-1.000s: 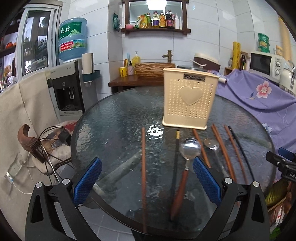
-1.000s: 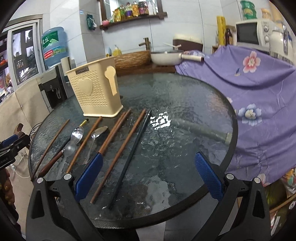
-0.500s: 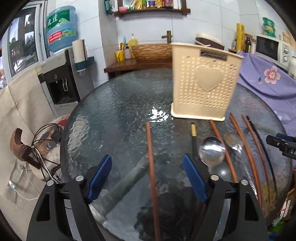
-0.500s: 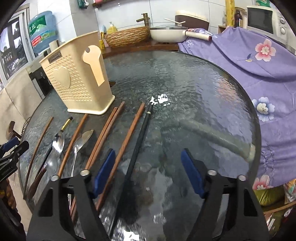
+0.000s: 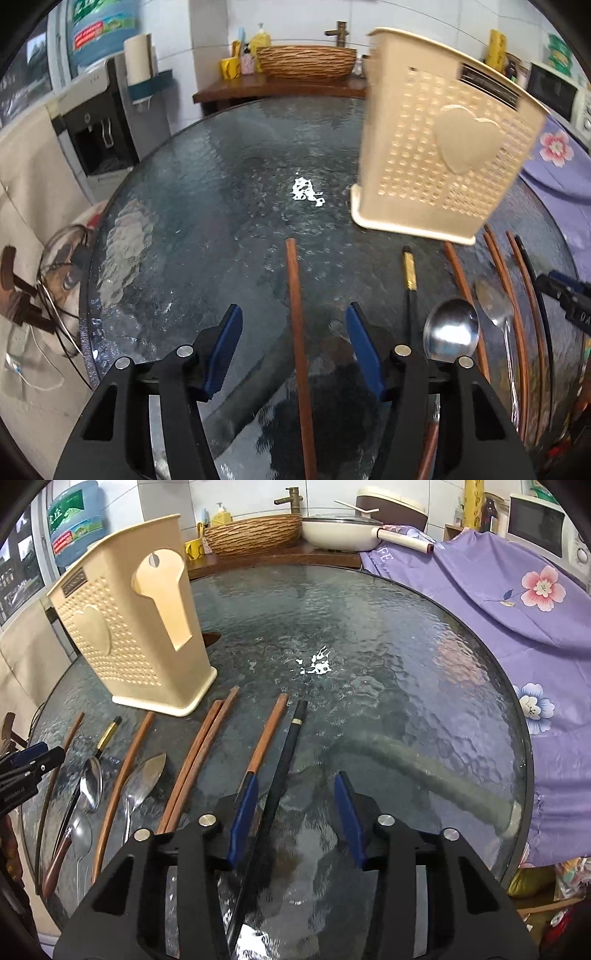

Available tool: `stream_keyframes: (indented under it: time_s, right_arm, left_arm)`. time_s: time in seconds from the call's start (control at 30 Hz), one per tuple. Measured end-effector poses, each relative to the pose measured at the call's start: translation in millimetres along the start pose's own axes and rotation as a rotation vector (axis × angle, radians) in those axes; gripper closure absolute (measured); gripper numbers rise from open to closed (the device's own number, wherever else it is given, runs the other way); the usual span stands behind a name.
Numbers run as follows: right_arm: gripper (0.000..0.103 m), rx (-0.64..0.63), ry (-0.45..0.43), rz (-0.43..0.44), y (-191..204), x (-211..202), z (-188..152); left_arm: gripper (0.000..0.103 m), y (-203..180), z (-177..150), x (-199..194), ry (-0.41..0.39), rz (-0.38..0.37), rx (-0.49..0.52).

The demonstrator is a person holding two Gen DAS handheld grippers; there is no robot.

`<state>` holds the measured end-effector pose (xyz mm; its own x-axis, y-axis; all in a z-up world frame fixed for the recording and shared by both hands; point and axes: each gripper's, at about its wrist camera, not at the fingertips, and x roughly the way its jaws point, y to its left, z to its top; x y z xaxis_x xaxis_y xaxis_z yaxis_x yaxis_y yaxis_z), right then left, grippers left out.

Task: Organize utensils
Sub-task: 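Grasp a brown wooden chopstick with the left tool while the right tool grasps a black chopstick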

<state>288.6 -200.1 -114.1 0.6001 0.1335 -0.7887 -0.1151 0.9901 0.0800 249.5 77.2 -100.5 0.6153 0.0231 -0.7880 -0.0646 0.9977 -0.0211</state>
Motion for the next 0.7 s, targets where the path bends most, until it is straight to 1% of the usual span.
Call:
stream_keyframes:
  time_s: [0.07, 0.13, 0.17, 0.2, 0.23, 0.27, 0.33, 0.37, 0.43, 0.5, 0.57, 0.6, 0.7]
  right_arm:
    - [0.064, -0.002, 0.011, -0.008, 0.6, 4.9, 2.2]
    - [0.066, 0.000, 0.019, -0.006, 2.0, 9.6, 4.0]
    - [0.067, -0.001, 0.020, -0.010, 2.7, 10.6, 5.5]
    - [0.069, -0.001, 0.022, -0.007, 3.3, 11.0, 6.4]
    - [0.070, -0.002, 0.024, -0.005, 4.2, 11.6, 7.8]
    - [0.071, -0.008, 0.024, -0.006, 5.0, 12.5, 9.8]
    - [0.072, -0.007, 0.024, -0.003, 5.1, 14.3, 11.5]
    - [0.072, -0.001, 0.025, 0.002, 4.2, 15.2, 13.2]
    - [0.078, 0.010, 0.029, 0.014, 2.0, 17.3, 17.1]
    - [0.082, 0.004, 0.031, 0.012, 2.3, 18.7, 19.3]
    - [0.086, -0.003, 0.033, 0.014, 1.9, 20.2, 22.5]
    - [0.090, -0.007, 0.033, 0.014, 2.1, 21.0, 23.6]
    - [0.092, -0.012, 0.036, 0.021, 1.6, 23.7, 27.4]
  left_arm:
    - [0.055, 2.6, 3.4, 4.2, 0.015, -0.016, -0.015]
    - [0.059, 3.4, 6.0, 8.1, 0.026, -0.016, -0.016]
    - [0.063, 2.5, 7.0, 10.2, 0.031, -0.016, -0.012]
    - [0.068, 0.9, 7.9, 13.2, 0.042, -0.013, -0.007]
    - [0.070, 0.6, 10.4, 14.9, 0.039, -0.002, 0.000]
    - [0.075, -0.7, 12.1, 16.6, 0.039, 0.008, 0.009]
    - [0.077, -4.7, 14.9, 19.5, 0.037, 0.023, 0.030]
    - [0.081, -6.1, 16.6, 20.7, 0.037, 0.023, 0.034]
    - [0.085, -6.1, 19.8, 23.3, 0.041, 0.024, 0.040]
    - [0.092, -8.2, 21.9, 24.7, 0.043, 0.026, 0.046]
    - [0.096, -10.5, 22.5, 24.7, 0.043, 0.028, 0.055]
    - [0.096, -12.2, 22.0, 24.5, 0.041, 0.034, 0.061]
    - [0.096, -15.0, 22.1, 24.2, 0.037, 0.036, 0.069]
